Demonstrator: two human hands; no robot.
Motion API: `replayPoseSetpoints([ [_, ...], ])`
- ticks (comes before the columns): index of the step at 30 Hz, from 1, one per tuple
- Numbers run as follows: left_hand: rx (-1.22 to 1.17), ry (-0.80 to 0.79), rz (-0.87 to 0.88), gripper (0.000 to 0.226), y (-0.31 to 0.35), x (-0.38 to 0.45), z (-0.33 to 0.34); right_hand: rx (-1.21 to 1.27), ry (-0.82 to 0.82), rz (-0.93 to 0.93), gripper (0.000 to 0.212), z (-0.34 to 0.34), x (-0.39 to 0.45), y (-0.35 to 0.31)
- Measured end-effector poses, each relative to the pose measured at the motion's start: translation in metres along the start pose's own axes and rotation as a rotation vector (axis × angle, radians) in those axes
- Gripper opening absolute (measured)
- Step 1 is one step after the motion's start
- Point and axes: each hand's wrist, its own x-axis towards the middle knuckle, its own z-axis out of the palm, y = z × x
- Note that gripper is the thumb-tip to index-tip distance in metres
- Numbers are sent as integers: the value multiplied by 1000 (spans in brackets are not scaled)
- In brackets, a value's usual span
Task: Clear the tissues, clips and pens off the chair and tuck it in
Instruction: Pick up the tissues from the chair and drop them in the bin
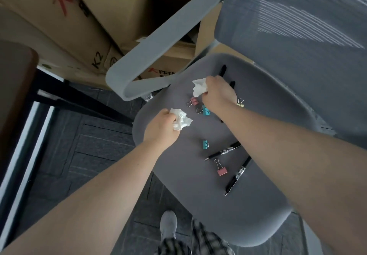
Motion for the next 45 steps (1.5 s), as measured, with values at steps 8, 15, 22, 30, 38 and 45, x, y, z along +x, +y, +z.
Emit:
replayPoseSetpoints([
  [8,98,-88,-143,25,-19,-64,-34,-25,-107,-23,40,1,-61,-16],
  [15,84,-103,-194,11,-42,-144,-69,-74,-220,-159,37,-3,-142,-62],
  [22,8,23,-324,19,-88,-268,-93,-238,-268,-341,29,20,-253,-110],
  [30,-179,96,-545,18,-161,-514,-53,-421,-280,-572,26,75,-461,-214],
  [38,-390,170,-890,21,-242,-771,8,-503,-386,-1010,23,177,-689,-321],
  [45,-602,315,-1236,22,-286,-948,96,-650,-569,-1311,21,280,-857,-370],
])
